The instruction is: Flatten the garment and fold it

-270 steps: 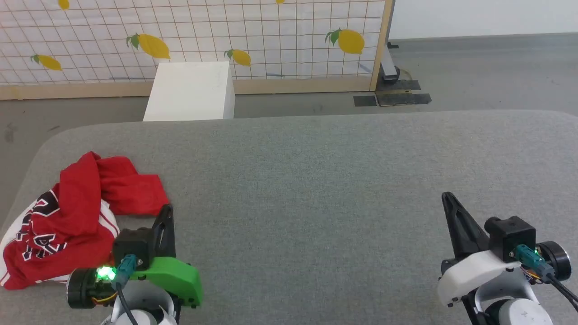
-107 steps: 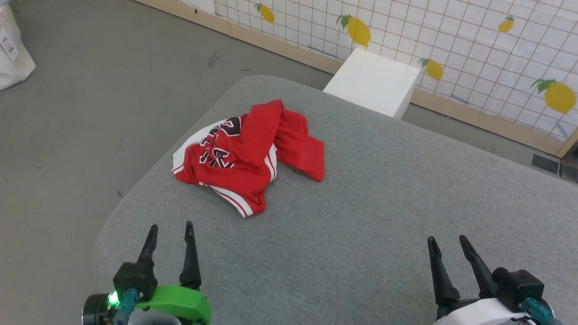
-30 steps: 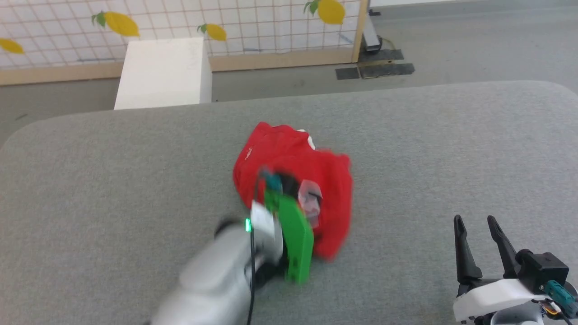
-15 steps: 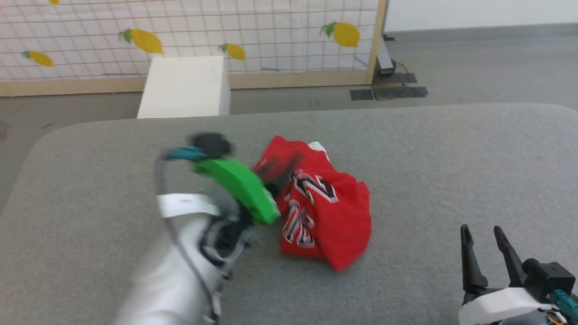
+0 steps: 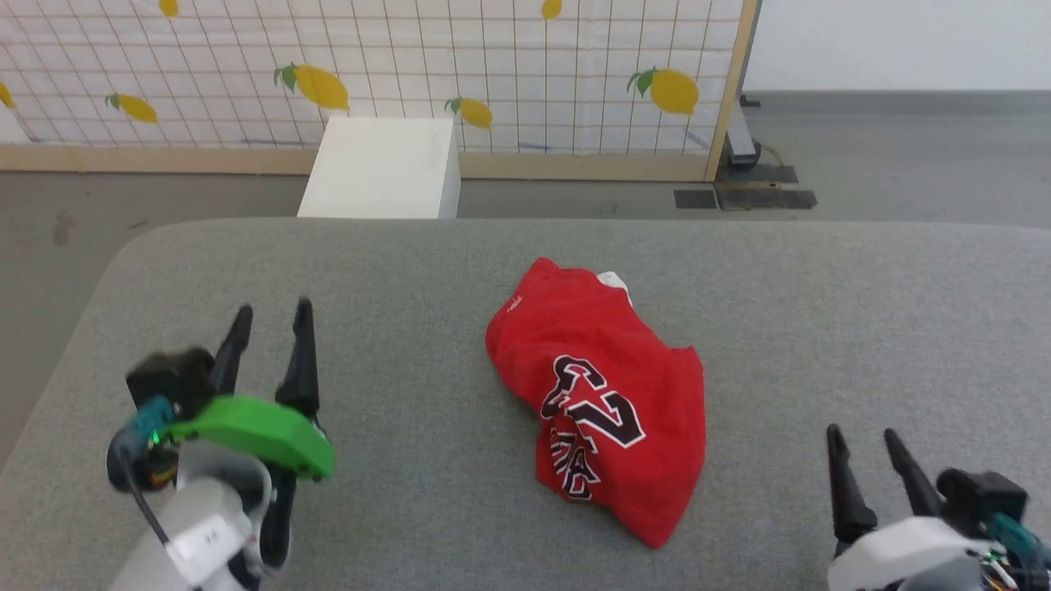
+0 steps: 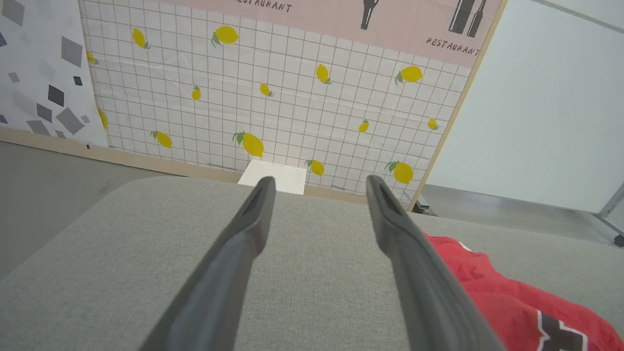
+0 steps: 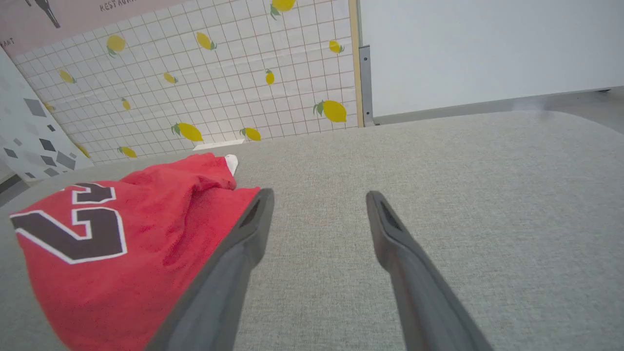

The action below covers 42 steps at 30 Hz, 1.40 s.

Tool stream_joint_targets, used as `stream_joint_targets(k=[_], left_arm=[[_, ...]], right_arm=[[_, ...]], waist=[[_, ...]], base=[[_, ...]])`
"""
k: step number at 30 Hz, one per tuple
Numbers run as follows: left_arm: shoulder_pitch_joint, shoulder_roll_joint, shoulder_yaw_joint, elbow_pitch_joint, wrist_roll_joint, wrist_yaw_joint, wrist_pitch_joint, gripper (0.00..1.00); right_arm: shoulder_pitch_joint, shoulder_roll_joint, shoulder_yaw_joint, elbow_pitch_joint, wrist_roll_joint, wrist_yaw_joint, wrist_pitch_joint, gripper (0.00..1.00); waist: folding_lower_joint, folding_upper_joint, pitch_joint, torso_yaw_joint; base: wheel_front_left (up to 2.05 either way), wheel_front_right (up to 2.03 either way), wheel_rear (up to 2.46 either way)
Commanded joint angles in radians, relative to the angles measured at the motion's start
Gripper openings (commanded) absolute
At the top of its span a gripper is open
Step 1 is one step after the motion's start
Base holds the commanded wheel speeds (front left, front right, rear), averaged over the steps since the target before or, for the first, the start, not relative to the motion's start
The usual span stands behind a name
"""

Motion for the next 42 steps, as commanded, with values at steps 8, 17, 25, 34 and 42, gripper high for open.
stream_joint_targets(k=[8,17,25,34,42], left_arm=[[0.127,-0.046,0.05,-0.138,0.144,0.007,-0.008,1.0],[0.118,-0.13,0.087,-0.161,0.214,-0.043,-0.008,1.0],[0.109,-0.178,0.135,-0.144,0.256,-0.093,-0.008,1.0],[0.134,-0.21,0.181,-0.114,0.293,-0.123,-0.008,1.0],[0.159,-0.233,0.191,-0.095,0.31,-0.141,-0.008,1.0]], right_arm=[[-0.246,0.0,0.064,0.07,-0.071,-0.002,0.37,1.0],[-0.517,0.0,0.157,0.236,-0.238,-0.002,0.773,1.0],[-0.535,-0.001,0.209,0.365,-0.251,-0.002,0.833,1.0],[-0.562,-0.057,0.14,0.273,-0.135,-0.002,0.681,0.0],[-0.403,-0.143,-0.22,0.035,-0.138,-0.002,0.662,0.0]], waist=[[0.0001,0.0,0.09,0.017],[0.0001,0.0,0.199,0.088],[0.0001,0.0,0.237,0.129],[0.0001,0.0,0.177,0.076],[0.0001,0.0,0.111,0.025]], base=[[0.0,0.0,0.0],[0.0,0.0,0.0],[0.0,0.0,0.0],[0.0,0.0,0.0],[0.0,0.0,0.0]])
